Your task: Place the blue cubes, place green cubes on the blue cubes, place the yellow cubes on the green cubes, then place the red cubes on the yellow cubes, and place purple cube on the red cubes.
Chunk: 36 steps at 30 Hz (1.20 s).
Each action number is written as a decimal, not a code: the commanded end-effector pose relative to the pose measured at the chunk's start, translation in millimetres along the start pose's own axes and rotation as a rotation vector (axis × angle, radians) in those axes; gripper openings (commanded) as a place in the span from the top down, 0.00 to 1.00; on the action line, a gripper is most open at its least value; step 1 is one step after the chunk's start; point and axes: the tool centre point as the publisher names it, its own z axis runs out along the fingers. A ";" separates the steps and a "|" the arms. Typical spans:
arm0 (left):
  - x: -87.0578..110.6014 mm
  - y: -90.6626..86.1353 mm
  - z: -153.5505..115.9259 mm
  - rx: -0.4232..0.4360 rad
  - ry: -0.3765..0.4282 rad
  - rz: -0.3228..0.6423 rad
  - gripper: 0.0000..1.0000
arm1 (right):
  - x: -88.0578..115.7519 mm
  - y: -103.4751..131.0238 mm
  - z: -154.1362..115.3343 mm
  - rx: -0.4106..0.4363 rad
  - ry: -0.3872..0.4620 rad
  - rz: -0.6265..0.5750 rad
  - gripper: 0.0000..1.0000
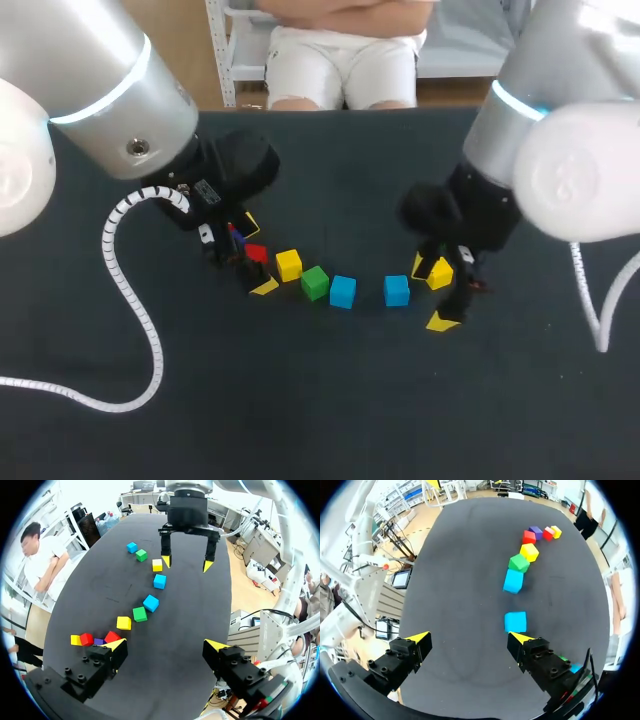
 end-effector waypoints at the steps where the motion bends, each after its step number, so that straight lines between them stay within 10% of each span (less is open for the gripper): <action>1: -0.4 0.9 -0.3 0.002 0.002 0.001 0.00 | 0.7 -6.4 9.7 0.014 -0.019 -0.028 0.00; 36: -0.4 0.9 -0.3 0.002 0.002 0.001 0.00 | 6.9 -46.3 35.0 0.024 -0.097 -0.015 0.00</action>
